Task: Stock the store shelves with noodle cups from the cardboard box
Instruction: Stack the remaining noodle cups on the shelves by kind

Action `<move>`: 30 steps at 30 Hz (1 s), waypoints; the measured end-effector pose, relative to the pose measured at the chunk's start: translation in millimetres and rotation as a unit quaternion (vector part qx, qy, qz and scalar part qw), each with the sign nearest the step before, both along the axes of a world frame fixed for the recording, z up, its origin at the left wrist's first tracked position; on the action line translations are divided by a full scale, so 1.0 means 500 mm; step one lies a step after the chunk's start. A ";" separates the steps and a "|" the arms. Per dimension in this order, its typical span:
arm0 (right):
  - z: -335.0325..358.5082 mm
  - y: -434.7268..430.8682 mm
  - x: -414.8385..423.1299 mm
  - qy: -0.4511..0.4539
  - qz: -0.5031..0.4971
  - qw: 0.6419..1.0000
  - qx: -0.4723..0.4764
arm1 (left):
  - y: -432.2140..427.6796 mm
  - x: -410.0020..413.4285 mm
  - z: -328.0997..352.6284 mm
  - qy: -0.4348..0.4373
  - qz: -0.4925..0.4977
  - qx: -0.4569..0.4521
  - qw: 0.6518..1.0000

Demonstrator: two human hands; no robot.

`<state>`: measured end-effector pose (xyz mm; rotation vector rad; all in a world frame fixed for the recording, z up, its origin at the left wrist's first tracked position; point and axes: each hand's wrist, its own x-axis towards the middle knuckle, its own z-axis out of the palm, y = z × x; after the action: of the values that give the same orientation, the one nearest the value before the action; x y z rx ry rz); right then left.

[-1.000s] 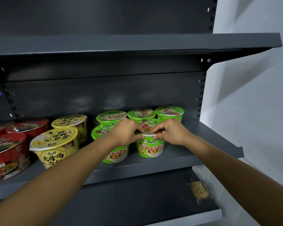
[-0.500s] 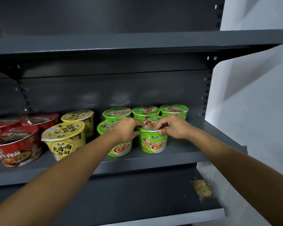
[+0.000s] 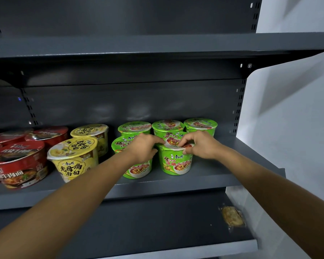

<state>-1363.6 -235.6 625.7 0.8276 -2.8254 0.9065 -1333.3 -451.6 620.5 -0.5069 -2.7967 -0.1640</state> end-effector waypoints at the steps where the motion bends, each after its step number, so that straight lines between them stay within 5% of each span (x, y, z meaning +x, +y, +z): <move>1: 0.002 -0.001 0.002 0.000 0.001 1.000 0.007 | 0.001 0.001 0.001 -0.002 0.000 -0.005 1.000; 20: 0.046 -0.183 0.053 0.102 0.069 0.988 -0.093 | -0.103 0.106 0.037 0.083 0.021 0.049 0.995; 30: 0.052 -0.430 0.171 0.049 0.185 0.977 -0.092 | -0.333 0.272 0.033 0.090 0.107 0.062 0.988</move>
<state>-1278.3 -450.5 651.6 1.3537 -2.4979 1.1140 -1197.5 -618.3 637.0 -0.1812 -2.6211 -0.2311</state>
